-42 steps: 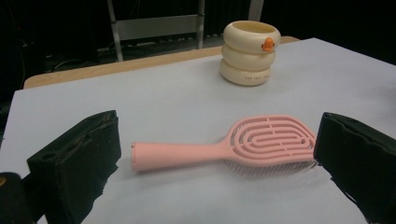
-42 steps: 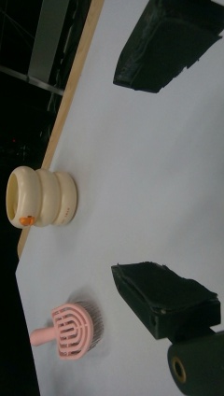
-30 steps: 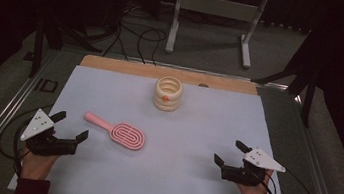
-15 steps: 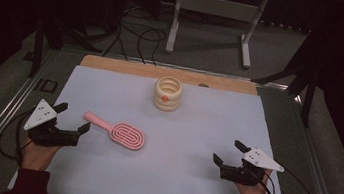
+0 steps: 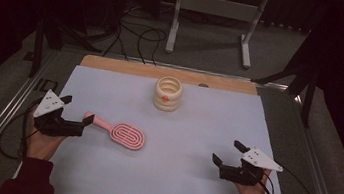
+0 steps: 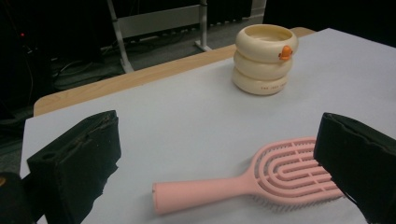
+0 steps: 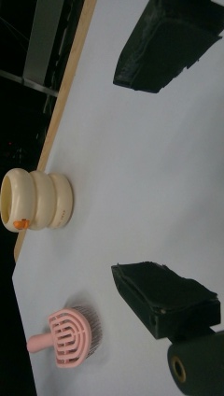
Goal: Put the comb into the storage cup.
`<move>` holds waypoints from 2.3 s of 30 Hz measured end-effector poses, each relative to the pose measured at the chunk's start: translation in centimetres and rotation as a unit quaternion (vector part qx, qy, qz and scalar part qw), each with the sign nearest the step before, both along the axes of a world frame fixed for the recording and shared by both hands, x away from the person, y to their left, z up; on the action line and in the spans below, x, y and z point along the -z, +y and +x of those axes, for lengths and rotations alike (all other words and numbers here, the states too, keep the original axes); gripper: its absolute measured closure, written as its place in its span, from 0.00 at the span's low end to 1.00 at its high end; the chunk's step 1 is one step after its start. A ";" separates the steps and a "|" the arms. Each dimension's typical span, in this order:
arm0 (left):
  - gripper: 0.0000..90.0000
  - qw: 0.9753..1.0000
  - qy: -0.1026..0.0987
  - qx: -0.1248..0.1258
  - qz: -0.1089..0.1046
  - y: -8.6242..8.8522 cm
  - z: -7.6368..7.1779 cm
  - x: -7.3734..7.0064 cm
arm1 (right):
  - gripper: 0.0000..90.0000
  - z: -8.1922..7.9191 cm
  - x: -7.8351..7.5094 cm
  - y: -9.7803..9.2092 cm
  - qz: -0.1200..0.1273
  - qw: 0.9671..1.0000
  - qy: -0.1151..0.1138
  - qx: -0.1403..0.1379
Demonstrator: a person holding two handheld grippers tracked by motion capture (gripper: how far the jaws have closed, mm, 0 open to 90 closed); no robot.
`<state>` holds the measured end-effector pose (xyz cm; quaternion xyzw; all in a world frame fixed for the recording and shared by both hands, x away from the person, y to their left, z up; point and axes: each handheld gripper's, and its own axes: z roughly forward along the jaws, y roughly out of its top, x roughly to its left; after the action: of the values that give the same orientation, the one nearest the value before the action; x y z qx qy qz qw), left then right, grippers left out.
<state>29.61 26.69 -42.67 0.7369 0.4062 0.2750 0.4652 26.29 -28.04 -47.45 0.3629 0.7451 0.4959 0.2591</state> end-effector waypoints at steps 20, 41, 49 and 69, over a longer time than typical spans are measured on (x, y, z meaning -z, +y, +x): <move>0.02 0.999 0.029 -0.001 0.021 -0.6 2.7 0.5 | 0.10 0.1 0.1 0.1 -0.002 1.000 0.004 -0.001; 0.02 0.998 0.060 -0.013 0.027 -0.5 5.0 1.6 | 0.10 0.1 0.3 0.1 -0.005 1.000 0.006 -0.002; 0.03 0.997 0.073 -0.019 0.036 -0.8 6.0 1.9 | 0.10 0.1 0.3 0.1 -0.006 1.000 0.006 -0.003; 0.06 0.990 0.132 -0.030 0.047 -1.5 8.4 3.8 | 0.10 0.2 0.3 0.1 -0.006 1.000 0.008 -0.004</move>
<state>38.04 25.21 -46.51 0.7750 0.4731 0.2079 0.3638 26.46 -27.94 -47.76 0.3624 0.7514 0.4896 0.2537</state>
